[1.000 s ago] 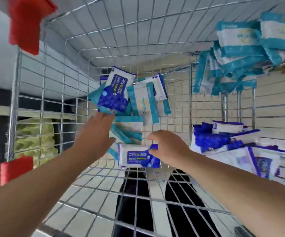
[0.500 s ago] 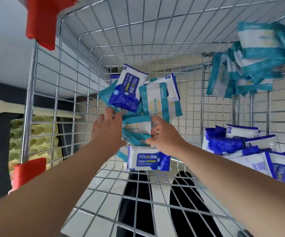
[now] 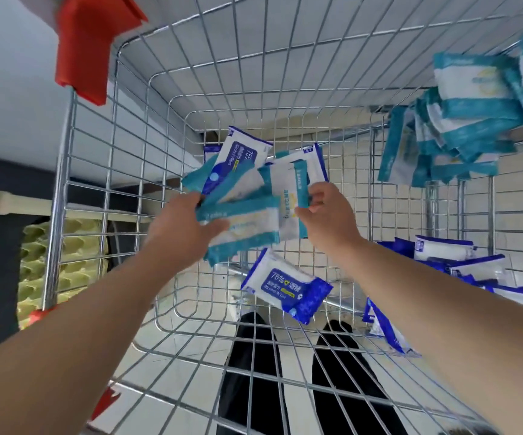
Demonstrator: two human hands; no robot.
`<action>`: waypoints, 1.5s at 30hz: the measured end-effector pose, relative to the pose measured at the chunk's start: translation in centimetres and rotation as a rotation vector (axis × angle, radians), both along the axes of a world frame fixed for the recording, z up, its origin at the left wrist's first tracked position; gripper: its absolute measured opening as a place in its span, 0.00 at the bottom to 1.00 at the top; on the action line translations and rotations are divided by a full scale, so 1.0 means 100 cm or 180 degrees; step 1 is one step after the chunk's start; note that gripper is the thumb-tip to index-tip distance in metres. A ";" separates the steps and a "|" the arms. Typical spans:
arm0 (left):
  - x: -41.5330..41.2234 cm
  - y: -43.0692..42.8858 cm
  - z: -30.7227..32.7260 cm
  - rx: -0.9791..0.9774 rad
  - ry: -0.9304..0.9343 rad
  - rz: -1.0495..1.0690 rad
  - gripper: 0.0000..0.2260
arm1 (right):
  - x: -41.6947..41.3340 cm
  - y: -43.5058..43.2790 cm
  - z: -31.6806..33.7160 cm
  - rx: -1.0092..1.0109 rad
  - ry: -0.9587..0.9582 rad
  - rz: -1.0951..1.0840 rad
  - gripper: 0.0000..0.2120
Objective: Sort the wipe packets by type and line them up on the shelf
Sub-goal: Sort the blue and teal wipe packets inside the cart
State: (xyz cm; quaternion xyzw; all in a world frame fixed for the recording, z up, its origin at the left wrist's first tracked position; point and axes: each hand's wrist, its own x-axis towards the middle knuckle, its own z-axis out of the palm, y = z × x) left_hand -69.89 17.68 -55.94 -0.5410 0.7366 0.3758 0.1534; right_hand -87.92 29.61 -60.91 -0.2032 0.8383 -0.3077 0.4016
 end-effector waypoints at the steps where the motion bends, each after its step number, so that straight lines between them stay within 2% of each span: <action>1: -0.001 -0.004 -0.002 -0.0056 0.0072 0.0152 0.10 | -0.001 -0.002 -0.001 0.0062 -0.0013 0.0005 0.12; 3: -0.005 -0.008 -0.005 -0.0172 0.0103 0.0333 0.14 | 0.000 -0.007 -0.002 0.0175 -0.0080 0.0023 0.14; 7: -0.011 -0.006 -0.006 -0.0135 0.0232 0.0555 0.16 | 0.002 -0.011 -0.001 0.0323 -0.0326 0.0289 0.07; 11: -0.018 -0.004 0.009 0.0296 0.0897 0.1177 0.11 | -0.012 -0.007 0.019 0.0244 -0.1056 -0.0232 0.09; 13: -0.027 0.000 0.021 0.0476 0.1130 0.1255 0.10 | -0.021 -0.003 0.038 0.0100 -0.1361 -0.0439 0.06; 18: -0.073 0.019 0.054 0.0641 0.1591 0.1006 0.13 | -0.060 0.018 0.099 -0.0279 -0.1286 -0.1008 0.03; 25: -0.171 0.058 0.096 0.0719 0.1998 0.0543 0.13 | -0.139 0.069 0.163 -0.0736 -0.0766 -0.1680 0.04; 28: -0.229 0.064 0.108 0.0585 0.1981 0.0270 0.10 | -0.173 0.080 0.170 -0.1026 -0.0680 -0.2184 0.11; 30: -0.268 0.065 0.111 0.0715 0.2092 0.0273 0.10 | -0.198 0.082 0.168 -0.1084 -0.0582 -0.2444 0.16; 32: -0.297 0.067 0.108 0.0797 0.2070 0.0252 0.12 | -0.215 0.084 0.162 -0.1024 -0.0700 -0.2278 0.09; 33: -0.306 0.069 0.104 0.0712 0.1963 0.0190 0.14 | -0.221 0.087 0.157 -0.0930 -0.0786 -0.2172 0.09; 35: -0.314 0.074 0.095 0.0533 0.1817 0.0159 0.14 | -0.229 0.091 0.147 -0.0791 -0.0916 -0.2130 0.17; 36: -0.315 0.077 0.089 0.0532 0.1800 0.0227 0.14 | -0.231 0.092 0.143 -0.0708 -0.0920 -0.2144 0.18; 39: -0.316 0.084 0.073 0.0661 0.1851 0.0494 0.11 | -0.234 0.094 0.138 -0.0644 -0.1395 -0.2286 0.13; 42: -0.317 0.085 0.065 0.0963 0.2028 0.0820 0.04 | -0.235 0.094 0.135 -0.0832 -0.1639 -0.2228 0.02; 45: -0.318 0.088 0.061 0.1019 0.1995 0.0846 0.07 | -0.236 0.088 0.130 -0.1212 -0.1685 -0.2515 0.01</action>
